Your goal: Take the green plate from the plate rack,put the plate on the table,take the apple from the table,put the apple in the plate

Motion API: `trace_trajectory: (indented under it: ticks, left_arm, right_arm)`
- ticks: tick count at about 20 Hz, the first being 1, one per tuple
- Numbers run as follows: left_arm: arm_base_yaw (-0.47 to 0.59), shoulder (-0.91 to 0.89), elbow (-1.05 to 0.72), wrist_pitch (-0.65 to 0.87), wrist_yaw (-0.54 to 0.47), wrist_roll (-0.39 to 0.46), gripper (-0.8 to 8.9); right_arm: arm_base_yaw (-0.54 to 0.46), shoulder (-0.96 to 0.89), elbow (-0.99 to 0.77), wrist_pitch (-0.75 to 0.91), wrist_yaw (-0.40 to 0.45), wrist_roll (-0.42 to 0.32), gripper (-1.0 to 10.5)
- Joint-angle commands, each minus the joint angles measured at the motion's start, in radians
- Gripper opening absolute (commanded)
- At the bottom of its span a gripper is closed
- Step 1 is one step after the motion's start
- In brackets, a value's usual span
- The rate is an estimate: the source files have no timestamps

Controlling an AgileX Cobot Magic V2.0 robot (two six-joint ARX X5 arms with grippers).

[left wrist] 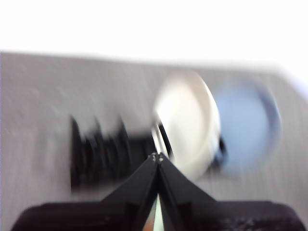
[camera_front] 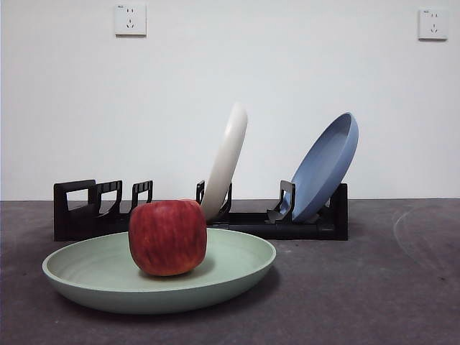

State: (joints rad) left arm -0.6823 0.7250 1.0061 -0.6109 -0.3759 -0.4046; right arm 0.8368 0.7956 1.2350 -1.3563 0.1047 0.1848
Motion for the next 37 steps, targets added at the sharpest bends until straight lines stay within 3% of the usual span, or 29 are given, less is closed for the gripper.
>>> trace_trajectory:
  ticks: [1,4,8,11,17,20,23,24,37]
  left_arm:
    - [0.212,-0.085,-0.182,0.267,0.208,0.024,-0.04]
    - [0.404,-0.248,-0.473,0.584,0.380,0.039,-0.04]
    - [0.548,-0.524,-0.766,0.771,0.403,0.050,-0.04]
    - [0.623,-0.703,-0.872,0.759,0.402,0.104,-0.04]
    - [0.660,-0.719,-0.896,0.623,0.402,0.298,-0.04]
    - [0.659,-0.719,-0.916,0.527,0.396,0.341,-0.04]
    - [0.659,-0.719,-0.999,0.513,0.395,0.323,-0.04]
    - [0.659,-0.719,-0.996,0.437,0.395,0.314,-0.04]
    - [0.657,-0.719,-0.996,0.444,0.394,0.338,-0.04]
  right_arm:
    - [0.002,0.000,-0.006,-0.023,0.002,0.003,0.0]
    - [0.002,0.000,-0.006,-0.023,0.002,0.003,0.0]
    - [0.002,0.000,-0.006,-0.023,0.002,0.003,0.0]
    - [0.002,0.000,-0.006,-0.023,0.002,0.003,0.0]
    - [0.001,0.000,-0.006,-0.023,0.003,0.003,0.0]
    - [0.001,0.000,-0.006,-0.023,0.004,0.003,0.0]
    - [0.001,0.000,-0.006,-0.023,0.005,0.003,0.0]
    - [0.001,0.000,-0.005,-0.023,0.005,0.003,0.0]
    - [0.001,0.000,-0.005,-0.023,0.005,0.003,0.0]
